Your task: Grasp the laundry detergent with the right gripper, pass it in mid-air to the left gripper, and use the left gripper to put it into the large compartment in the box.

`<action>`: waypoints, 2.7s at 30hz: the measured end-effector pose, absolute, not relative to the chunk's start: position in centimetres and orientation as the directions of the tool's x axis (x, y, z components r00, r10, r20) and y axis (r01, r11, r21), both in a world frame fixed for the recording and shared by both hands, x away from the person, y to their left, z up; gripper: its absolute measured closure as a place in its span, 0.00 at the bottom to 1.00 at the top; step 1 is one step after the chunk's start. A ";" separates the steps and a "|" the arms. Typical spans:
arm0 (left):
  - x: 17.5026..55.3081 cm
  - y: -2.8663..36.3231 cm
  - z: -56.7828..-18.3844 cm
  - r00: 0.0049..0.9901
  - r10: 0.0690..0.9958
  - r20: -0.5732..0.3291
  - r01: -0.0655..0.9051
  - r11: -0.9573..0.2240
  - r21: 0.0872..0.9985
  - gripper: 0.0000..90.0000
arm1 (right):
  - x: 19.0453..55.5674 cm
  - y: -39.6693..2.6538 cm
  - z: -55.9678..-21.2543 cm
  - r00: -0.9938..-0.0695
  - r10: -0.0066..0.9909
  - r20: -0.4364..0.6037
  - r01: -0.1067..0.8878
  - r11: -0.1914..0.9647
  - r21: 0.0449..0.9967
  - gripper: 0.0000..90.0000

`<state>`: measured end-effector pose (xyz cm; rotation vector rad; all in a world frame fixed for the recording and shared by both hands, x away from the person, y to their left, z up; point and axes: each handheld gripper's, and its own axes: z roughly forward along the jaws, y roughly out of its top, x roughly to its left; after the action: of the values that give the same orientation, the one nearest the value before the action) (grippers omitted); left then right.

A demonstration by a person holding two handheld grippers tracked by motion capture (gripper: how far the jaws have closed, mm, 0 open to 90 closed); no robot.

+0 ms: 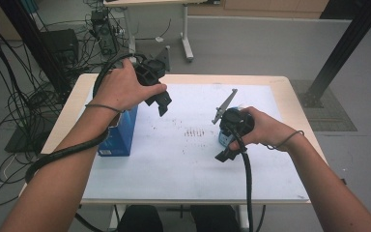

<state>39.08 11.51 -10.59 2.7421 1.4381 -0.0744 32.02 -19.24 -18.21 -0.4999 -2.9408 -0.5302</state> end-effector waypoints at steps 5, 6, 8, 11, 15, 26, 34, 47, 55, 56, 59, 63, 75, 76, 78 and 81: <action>39.2 11.6 -10.7 0.566 0.822 -0.066 0.824 -0.566 0.014 0.07 | 32.1 -19.1 -18.3 -0.941 0.295 0.165 0.334 0.887 0.320 0.07; 39.3 11.6 -10.8 0.567 0.821 -0.069 0.823 -0.567 0.014 0.07 | 32.1 -19.1 -18.4 -0.941 0.294 0.167 0.334 0.887 0.320 0.07; 39.4 11.6 -10.8 0.565 0.822 -0.071 0.825 -0.565 0.013 0.07 | 32.1 -19.3 -18.4 -0.941 0.293 0.168 0.334 0.885 0.324 0.07; 39.6 11.5 -10.7 0.575 0.815 -0.069 0.817 -0.576 0.006 0.07 | 32.0 -19.4 -18.3 -0.943 0.294 0.158 0.331 0.886 0.325 0.07; 39.7 11.4 -10.5 0.573 0.817 -0.069 0.819 -0.574 0.013 0.07 | 32.0 -19.8 -18.1 -0.940 0.303 0.157 0.339 0.883 0.325 0.07; 39.7 11.4 -10.6 0.571 0.818 -0.072 0.820 -0.572 0.010 0.07 | 31.6 -22.3 -16.9 -0.932 0.330 0.149 0.362 0.858 0.364 0.07; 39.9 11.2 -10.9 0.578 0.812 -0.075 0.814 -0.580 -0.004 0.07 | 31.1 -24.2 -16.6 -0.917 0.371 0.146 0.399 0.847 0.350 0.07; 39.7 11.0 -10.9 0.574 0.816 -0.073 0.818 -0.575 -0.004 0.07 | 30.4 -27.0 -16.9 -0.893 0.425 0.148 0.449 0.831 0.328 0.07; 39.9 10.8 -10.9 0.579 0.812 -0.072 0.814 -0.581 -0.010 0.07 | 29.9 -29.1 -17.2 -0.870 0.468 0.152 0.492 0.808 0.324 0.07; 39.8 10.8 -11.0 0.577 0.813 -0.072 0.815 -0.579 -0.006 0.07 | 29.9 -29.5 -17.3 -0.865 0.477 0.156 0.501 0.803 0.323 0.07; 39.9 10.7 -10.9 0.582 0.810 -0.072 0.812 -0.584 -0.010 0.07 | 29.8 -30.2 -17.4 -0.854 0.497 0.157 0.520 0.792 0.321 0.07; 39.8 10.6 -11.0 0.578 0.812 -0.074 0.814 -0.581 -0.008 0.07 | 29.6 -31.3 -17.7 -0.842 0.515 0.160 0.538 0.780 0.321 0.07; 39.8 10.5 -11.0 0.581 0.811 -0.073 0.812 -0.583 -0.010 0.07 | 29.3 -33.5 -18.3 -0.806 0.568 0.166 0.590 0.747 0.307 0.07; 39.8 10.5 -11.0 0.581 0.811 -0.074 0.812 -0.583 -0.009 0.07 | 29.3 -33.6 -18.4 -0.803 0.572 0.167 0.594 0.744 0.305 0.07; 39.7 10.5 -11.1 0.578 0.813 -0.074 0.814 -0.580 -0.009 0.07 | 29.3 -33.8 -18.5 -0.799 0.577 0.168 0.599 0.741 0.302 0.07; 39.7 10.5 -11.2 0.579 0.812 -0.074 0.813 -0.582 -0.014 0.07 | 29.4 -34.2 -18.7 -0.793 0.586 0.166 0.606 0.736 0.300 0.07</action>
<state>39.74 10.48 -11.20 2.7729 1.4267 -0.1124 29.40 -34.19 -18.73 -0.9863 -2.8706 -0.5287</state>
